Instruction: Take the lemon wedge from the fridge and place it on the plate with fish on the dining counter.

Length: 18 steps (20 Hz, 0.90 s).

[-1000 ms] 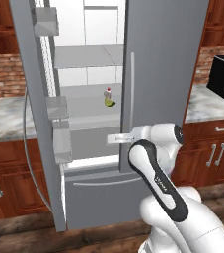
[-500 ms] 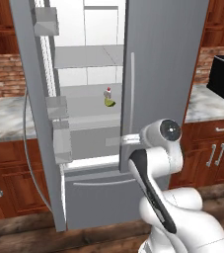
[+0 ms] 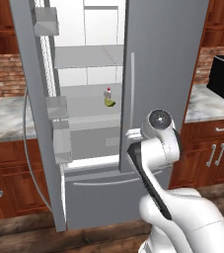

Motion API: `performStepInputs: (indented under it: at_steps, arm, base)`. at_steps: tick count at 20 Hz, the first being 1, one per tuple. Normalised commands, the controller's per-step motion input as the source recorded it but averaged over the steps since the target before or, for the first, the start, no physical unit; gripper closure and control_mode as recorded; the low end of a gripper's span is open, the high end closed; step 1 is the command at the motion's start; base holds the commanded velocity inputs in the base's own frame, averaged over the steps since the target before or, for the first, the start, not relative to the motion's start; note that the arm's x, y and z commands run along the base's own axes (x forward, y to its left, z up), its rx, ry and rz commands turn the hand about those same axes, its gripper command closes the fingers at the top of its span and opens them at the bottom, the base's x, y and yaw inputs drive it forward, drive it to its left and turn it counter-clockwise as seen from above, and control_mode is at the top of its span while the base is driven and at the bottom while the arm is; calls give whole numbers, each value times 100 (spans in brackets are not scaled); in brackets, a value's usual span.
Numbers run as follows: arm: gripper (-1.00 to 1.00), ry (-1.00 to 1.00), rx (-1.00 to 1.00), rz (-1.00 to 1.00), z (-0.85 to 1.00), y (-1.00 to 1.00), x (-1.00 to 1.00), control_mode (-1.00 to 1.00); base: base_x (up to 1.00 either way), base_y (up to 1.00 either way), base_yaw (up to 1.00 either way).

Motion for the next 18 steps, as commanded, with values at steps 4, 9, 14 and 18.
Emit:
performStepInputs:
  at_steps: [4, 9, 14, 18]
  arm:
    - [-100, 3, 14, 0, 18, -9, 84, -100]
    - [-100, 8, 14, 12, 13, -44, 72, -100]
    - [-100, 9, 0, 1, 0, 0, 52, -100]
    - [-100, 2, 0, 0, 0, 1, 51, -100]
  base:
    - [0, 0, 0]
    - [0, 0, 0]
    - [0, 0, 0]
    - [0, 0, 0]
